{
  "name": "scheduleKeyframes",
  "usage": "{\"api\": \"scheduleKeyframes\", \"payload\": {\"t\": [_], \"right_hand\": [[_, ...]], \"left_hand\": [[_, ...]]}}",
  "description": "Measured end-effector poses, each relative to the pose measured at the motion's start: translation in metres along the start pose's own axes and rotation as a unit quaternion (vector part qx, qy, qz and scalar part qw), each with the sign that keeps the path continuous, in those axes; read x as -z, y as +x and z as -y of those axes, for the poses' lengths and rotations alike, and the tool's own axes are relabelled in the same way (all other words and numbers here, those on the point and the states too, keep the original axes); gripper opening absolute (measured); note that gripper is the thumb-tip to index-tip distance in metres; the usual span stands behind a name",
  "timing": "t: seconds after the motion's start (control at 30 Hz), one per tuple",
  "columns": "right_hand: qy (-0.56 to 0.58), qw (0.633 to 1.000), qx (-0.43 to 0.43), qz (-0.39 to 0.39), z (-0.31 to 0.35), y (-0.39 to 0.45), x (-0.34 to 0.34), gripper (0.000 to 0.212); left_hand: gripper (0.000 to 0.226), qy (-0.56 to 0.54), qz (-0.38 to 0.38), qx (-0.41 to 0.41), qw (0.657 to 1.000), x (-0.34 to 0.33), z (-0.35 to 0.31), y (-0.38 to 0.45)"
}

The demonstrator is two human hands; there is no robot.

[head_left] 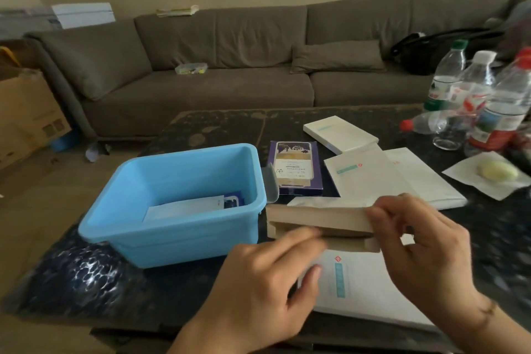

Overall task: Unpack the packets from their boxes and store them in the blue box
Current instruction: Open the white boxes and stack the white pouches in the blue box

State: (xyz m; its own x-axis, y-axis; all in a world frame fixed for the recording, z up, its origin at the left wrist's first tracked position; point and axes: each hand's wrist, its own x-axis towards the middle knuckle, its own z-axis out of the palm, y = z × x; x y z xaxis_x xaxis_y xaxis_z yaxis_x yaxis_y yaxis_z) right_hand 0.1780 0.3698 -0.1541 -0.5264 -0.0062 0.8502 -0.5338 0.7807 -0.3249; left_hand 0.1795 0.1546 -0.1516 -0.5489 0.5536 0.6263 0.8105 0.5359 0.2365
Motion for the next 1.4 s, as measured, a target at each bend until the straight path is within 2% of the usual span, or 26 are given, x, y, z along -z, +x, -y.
{"api": "scheduleKeyframes", "payload": {"t": [0.1, 0.17, 0.3, 0.4, 0.47, 0.6, 0.7, 0.83, 1.03, 1.17, 1.3, 1.4], "right_hand": [[0.012, 0.999, -0.032, -0.011, 0.0, 0.002, 0.0, 0.027], [0.019, 0.999, -0.039, -0.013, 0.0, 0.004, 0.0, 0.027], [0.028, 0.998, -0.046, -0.017, -0.003, 0.004, -0.002, 0.028], [0.011, 0.999, -0.045, -0.029, -0.004, 0.008, -0.001, 0.028], [0.002, 0.998, -0.045, -0.035, -0.004, 0.01, 0.001, 0.028], [0.002, 0.998, -0.041, -0.037, -0.005, 0.011, 0.003, 0.028], [0.004, 0.998, -0.048, -0.047, -0.007, 0.012, 0.004, 0.028], [0.001, 0.997, -0.062, -0.049, -0.004, 0.015, 0.007, 0.028], [0.015, 0.995, -0.085, -0.048, -0.005, 0.016, 0.009, 0.029], [0.022, 0.995, -0.087, -0.048, -0.004, 0.016, 0.009, 0.027], [0.038, 0.994, -0.094, -0.047, 0.0, 0.016, 0.009, 0.022], [0.052, 0.994, -0.088, -0.033, 0.004, 0.013, 0.011, 0.021]], "left_hand": [[0.039, 0.017, 0.064, 0.078, 0.995, -0.005, -0.005, 0.011], [0.04, 0.038, 0.085, 0.098, 0.991, -0.009, -0.007, 0.015], [0.034, 0.057, 0.086, 0.114, 0.988, -0.012, -0.013, 0.022], [0.022, 0.052, 0.073, 0.097, 0.991, -0.015, -0.011, 0.024], [0.022, 0.042, 0.056, 0.091, 0.993, -0.019, -0.009, 0.023], [0.024, 0.009, -0.01, 0.092, 0.996, -0.024, -0.009, 0.019], [0.013, -0.041, -0.067, 0.082, 0.994, -0.026, -0.009, 0.017], [0.008, -0.101, -0.098, 0.061, 0.988, -0.021, -0.01, 0.015], [0.007, -0.184, -0.174, 0.006, 0.967, -0.009, -0.01, 0.01], [0.011, -0.171, -0.223, -0.05, 0.958, -0.002, -0.008, 0.001], [0.008, -0.18, -0.336, -0.026, 0.924, 0.005, -0.014, 0.003], [0.01, -0.233, -0.414, -0.004, 0.88, 0.012, -0.017, 0.009]]}}
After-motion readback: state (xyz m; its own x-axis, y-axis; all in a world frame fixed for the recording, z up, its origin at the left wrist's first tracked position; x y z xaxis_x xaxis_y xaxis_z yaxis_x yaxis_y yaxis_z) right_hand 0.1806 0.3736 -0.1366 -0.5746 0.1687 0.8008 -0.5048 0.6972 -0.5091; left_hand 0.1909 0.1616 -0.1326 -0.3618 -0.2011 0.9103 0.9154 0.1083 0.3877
